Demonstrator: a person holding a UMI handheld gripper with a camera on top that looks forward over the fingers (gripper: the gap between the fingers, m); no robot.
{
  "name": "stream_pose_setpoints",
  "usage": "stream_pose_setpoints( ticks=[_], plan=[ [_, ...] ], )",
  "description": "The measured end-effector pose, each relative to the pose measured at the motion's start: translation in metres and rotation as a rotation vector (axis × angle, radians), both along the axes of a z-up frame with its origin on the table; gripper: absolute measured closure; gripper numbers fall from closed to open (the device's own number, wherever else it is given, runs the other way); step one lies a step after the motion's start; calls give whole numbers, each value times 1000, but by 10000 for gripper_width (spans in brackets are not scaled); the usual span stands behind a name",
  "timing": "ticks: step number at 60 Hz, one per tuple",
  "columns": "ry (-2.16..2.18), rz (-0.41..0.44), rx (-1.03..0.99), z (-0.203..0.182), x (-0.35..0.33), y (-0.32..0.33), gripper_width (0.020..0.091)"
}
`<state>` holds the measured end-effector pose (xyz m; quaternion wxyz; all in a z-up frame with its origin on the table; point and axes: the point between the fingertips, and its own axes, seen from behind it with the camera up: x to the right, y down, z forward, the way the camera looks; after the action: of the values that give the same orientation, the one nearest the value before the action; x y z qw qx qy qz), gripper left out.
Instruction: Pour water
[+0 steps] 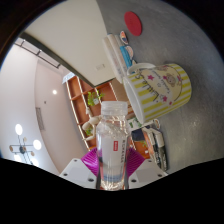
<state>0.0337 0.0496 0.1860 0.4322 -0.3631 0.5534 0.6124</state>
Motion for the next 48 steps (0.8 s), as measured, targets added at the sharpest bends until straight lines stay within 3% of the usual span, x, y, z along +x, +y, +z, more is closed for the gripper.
stream_pose_setpoints(
  ticks=[18, 25, 31, 38, 48],
  plan=[
    [121, -6, -19, -9, 12, 2, 759],
    [-15, 5, -7, 11, 4, 1, 756],
    [-394, 27, -27, 34, -1, 14, 758],
    [-946, -28, -107, 58, 27, 13, 742],
    [-1576, -142, -376, 41, 114, 11, 741]
  ],
)
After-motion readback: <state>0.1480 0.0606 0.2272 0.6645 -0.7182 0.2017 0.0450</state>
